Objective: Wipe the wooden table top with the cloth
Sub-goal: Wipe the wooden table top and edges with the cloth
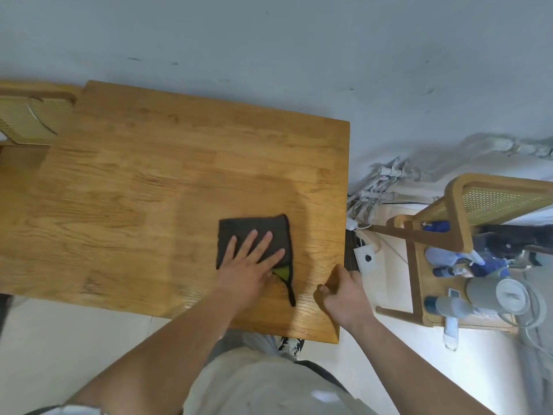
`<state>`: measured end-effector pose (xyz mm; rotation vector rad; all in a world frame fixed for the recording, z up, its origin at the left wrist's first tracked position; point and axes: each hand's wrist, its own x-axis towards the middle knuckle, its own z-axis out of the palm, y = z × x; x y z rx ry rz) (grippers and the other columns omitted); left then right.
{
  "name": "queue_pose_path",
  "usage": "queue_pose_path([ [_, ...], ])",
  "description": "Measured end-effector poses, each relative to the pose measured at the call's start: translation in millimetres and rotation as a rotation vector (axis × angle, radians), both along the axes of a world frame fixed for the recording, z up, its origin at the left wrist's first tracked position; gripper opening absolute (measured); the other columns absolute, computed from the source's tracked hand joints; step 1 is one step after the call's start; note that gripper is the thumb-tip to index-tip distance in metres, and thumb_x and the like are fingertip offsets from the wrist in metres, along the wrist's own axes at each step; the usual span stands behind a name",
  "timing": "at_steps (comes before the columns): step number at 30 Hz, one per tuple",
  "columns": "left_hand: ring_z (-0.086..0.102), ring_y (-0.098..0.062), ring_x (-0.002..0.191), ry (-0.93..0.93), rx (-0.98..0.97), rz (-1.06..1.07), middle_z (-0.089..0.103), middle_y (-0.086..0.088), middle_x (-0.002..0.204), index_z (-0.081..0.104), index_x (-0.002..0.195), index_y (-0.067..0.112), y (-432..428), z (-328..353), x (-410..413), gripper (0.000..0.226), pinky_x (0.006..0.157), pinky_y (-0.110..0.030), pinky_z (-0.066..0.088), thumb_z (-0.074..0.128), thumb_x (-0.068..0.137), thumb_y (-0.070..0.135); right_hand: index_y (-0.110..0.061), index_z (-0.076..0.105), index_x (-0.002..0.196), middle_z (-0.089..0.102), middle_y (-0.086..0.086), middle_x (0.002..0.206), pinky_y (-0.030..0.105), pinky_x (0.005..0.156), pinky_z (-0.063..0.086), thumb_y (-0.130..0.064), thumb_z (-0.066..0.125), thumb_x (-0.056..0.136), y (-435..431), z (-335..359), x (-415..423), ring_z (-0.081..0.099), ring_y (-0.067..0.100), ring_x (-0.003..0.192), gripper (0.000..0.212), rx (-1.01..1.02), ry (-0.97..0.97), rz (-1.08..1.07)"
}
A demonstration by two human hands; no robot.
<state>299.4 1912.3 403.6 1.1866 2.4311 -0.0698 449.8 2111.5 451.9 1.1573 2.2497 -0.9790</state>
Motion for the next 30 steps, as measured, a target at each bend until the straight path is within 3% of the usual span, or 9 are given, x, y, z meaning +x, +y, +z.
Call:
queue_pose_path([
  [2,-0.027,-0.026,0.153,-0.006,-0.04,0.295,-0.025,0.009,0.168,-0.01,0.156,0.054,-11,3,-20,0.056,0.122,-0.062,-0.009,0.02,0.108,0.049,-0.018,0.05,0.114,0.042,0.006,0.121,0.036,0.085,0.049,-0.033,0.058,0.092,0,1,-5,0.056,0.024,0.093,0.028,0.004,-0.033,-0.005],
  [5,-0.021,-0.029,0.155,-0.015,-0.02,0.472,-0.021,0.007,0.17,-0.004,0.159,0.049,-13,6,-8,0.057,0.123,-0.063,-0.002,0.021,0.108,0.048,-0.015,0.053,0.134,0.043,0.006,0.131,0.035,0.082,0.052,-0.034,0.057,0.088,9,3,-7,0.06,0.021,0.094,0.05,-0.124,-0.019,-0.114],
  [9,-0.025,-0.035,0.153,-0.021,0.03,0.249,-0.023,0.004,0.169,-0.005,0.158,0.045,18,1,77,0.069,0.118,-0.067,-0.011,0.036,0.102,0.042,-0.031,0.064,0.126,0.071,0.006,0.117,0.042,0.083,0.061,-0.017,0.065,0.085,16,8,3,0.071,0.017,0.095,0.043,-0.389,0.158,-0.452],
  [11,-0.026,-0.037,0.152,-0.061,0.043,-0.017,-0.023,0.004,0.169,0.002,0.158,0.044,30,-3,120,0.08,0.115,-0.068,-0.015,0.051,0.095,0.033,-0.019,0.052,0.145,0.068,0.006,0.123,0.049,0.097,0.055,-0.015,0.062,0.092,18,5,11,0.066,0.025,0.107,0.054,-0.306,0.163,-0.534],
  [16,0.001,-0.031,0.155,-0.014,0.133,-0.181,0.007,0.003,0.171,0.027,0.153,0.045,9,-7,106,0.066,0.123,-0.062,0.002,0.061,0.097,0.034,-0.008,0.061,0.132,0.067,0.016,0.111,0.044,0.086,0.057,-0.021,0.057,0.093,14,5,15,0.066,0.032,0.093,0.041,-0.012,0.121,-0.325],
  [19,0.01,-0.029,0.154,0.093,0.092,0.149,0.018,0.006,0.169,0.028,0.151,0.053,-41,-3,72,0.064,0.123,-0.06,0.005,0.057,0.099,0.03,-0.01,0.065,0.111,0.057,0.016,0.117,0.047,0.091,0.055,-0.027,0.06,0.088,7,2,7,0.06,0.034,0.1,0.029,0.046,0.074,-0.087],
  [25,0.024,-0.035,0.149,0.136,0.041,0.715,0.031,0.001,0.165,0.038,0.151,0.048,-87,3,76,0.05,0.117,-0.063,0.023,0.046,0.103,0.042,-0.015,0.059,0.119,0.034,0.009,0.134,0.039,0.104,0.044,-0.05,0.065,0.076,-9,-6,5,0.043,0.032,0.124,0.056,0.073,-0.081,0.152],
  [27,0.024,-0.035,0.148,0.129,0.083,0.707,0.031,0.002,0.164,0.037,0.15,0.047,-54,4,106,0.053,0.116,-0.062,0.022,0.051,0.1,0.041,-0.013,0.055,0.125,0.03,0.007,0.136,0.039,0.105,0.042,-0.054,0.059,0.07,-6,1,2,0.038,0.033,0.127,0.069,0.039,-0.153,0.211],
  [30,0.017,-0.038,0.149,0.035,0.134,0.354,0.022,0.003,0.165,0.033,0.149,0.046,-12,-3,157,0.068,0.118,-0.062,0.012,0.061,0.09,0.029,-0.013,0.049,0.135,0.023,0.005,0.139,0.039,0.109,0.041,-0.05,0.057,0.069,4,12,-5,0.037,0.033,0.13,0.076,-0.009,-0.273,0.327],
])
